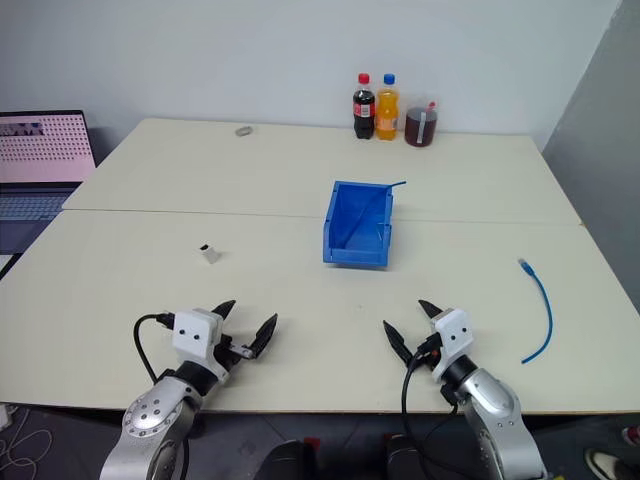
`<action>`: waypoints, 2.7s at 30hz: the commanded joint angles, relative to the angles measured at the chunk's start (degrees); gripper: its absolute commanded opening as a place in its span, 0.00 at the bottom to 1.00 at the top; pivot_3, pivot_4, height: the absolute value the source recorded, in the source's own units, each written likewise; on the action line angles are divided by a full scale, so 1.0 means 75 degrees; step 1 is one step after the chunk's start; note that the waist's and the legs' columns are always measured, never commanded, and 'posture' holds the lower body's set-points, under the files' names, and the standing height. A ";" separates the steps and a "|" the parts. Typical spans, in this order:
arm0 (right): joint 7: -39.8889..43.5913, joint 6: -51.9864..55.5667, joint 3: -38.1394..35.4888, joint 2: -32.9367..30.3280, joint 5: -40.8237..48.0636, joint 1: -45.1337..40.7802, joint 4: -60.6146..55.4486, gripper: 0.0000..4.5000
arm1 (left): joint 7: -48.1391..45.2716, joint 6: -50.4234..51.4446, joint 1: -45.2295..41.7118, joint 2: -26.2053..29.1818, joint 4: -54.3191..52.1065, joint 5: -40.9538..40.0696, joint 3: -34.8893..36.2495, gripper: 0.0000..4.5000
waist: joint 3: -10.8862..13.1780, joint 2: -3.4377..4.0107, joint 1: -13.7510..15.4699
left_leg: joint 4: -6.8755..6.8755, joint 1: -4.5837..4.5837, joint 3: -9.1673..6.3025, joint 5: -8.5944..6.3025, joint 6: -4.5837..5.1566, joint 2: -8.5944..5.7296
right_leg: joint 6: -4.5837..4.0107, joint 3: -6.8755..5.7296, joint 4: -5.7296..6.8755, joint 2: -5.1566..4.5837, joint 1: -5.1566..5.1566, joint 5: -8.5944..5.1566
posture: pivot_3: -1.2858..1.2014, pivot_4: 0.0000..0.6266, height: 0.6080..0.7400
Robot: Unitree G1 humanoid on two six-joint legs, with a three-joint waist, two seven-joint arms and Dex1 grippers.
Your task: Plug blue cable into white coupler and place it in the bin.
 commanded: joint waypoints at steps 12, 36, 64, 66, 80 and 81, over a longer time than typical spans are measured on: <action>0.0083 -0.0047 0.0032 -0.0052 0.0018 -0.0090 -0.0219 0.99 | -0.0196 -0.0204 0.0097 0.0114 -0.0562 0.0109 -0.0181 1.00 | 0.0000 0.0000 0.0000 | 0.0000 0.0000 -0.0001 0.0000 0.0000 0.0000 | -0.0002 -0.0001 0.0000 0.0000 0.0000 0.0000 | 0.52 0.24 1.00; -0.1200 0.1604 -0.2977 -0.0900 0.1000 -0.0038 -0.1367 0.99 | -0.3145 0.2239 -0.3592 0.0773 -0.0515 -0.1301 -0.2292 1.00 | -0.0020 0.0012 -0.0003 | 0.0011 -0.0004 -0.0019 0.0002 0.0001 -0.0023 | 0.0026 0.0002 -0.0006 -0.0002 0.0021 0.0002 | 0.52 0.24 1.00; 0.1582 0.2411 -0.2270 -0.4109 -0.0053 -0.4857 0.7191 0.54 | -0.4696 0.3315 -0.5234 0.1008 0.0155 -0.1455 -0.3236 1.00 | -0.0014 0.0044 -0.0072 | 0.0007 0.0041 -0.0054 0.0002 0.0005 -0.0059 | -0.0004 0.0000 -0.0018 -0.0013 0.0090 0.0010 | 0.52 0.24 1.00; 0.1694 0.2194 -0.2233 -0.4151 -0.0148 -0.4914 0.7436 0.42 | -0.4698 0.3294 -0.5226 0.1015 0.0169 -0.1430 -0.3234 1.00 | -0.0013 0.0044 -0.0087 | 0.0005 0.0061 -0.0055 0.0002 0.0005 -0.0069 | 0.0003 -0.0001 -0.0018 -0.0024 0.0109 0.0005 | 0.52 0.24 1.00; 0.3740 0.0875 -0.1562 -0.4785 -0.0531 -0.5246 0.7150 0.01 | -0.4660 0.3093 -0.4549 0.1282 0.0058 -0.1663 -0.2552 1.00 | -0.0009 0.0048 -0.0169 | 0.0003 0.0081 -0.0054 0.0001 0.0006 -0.0114 | 0.0044 -0.0003 -0.0018 -0.0076 0.0138 -0.0021 | 0.52 0.24 1.00; 0.4190 0.0884 -0.1382 -0.4856 -0.0460 -0.5079 0.6325 0.01 | -0.4695 0.3221 -0.4279 0.1494 -0.0108 -0.1762 -0.2394 1.00 | 0.0003 0.0066 -0.0229 | 0.0001 0.0082 -0.0054 0.0001 0.0006 -0.0113 | 0.0045 -0.0003 -0.0018 -0.0076 0.0138 -0.0022 | 0.52 0.24 1.00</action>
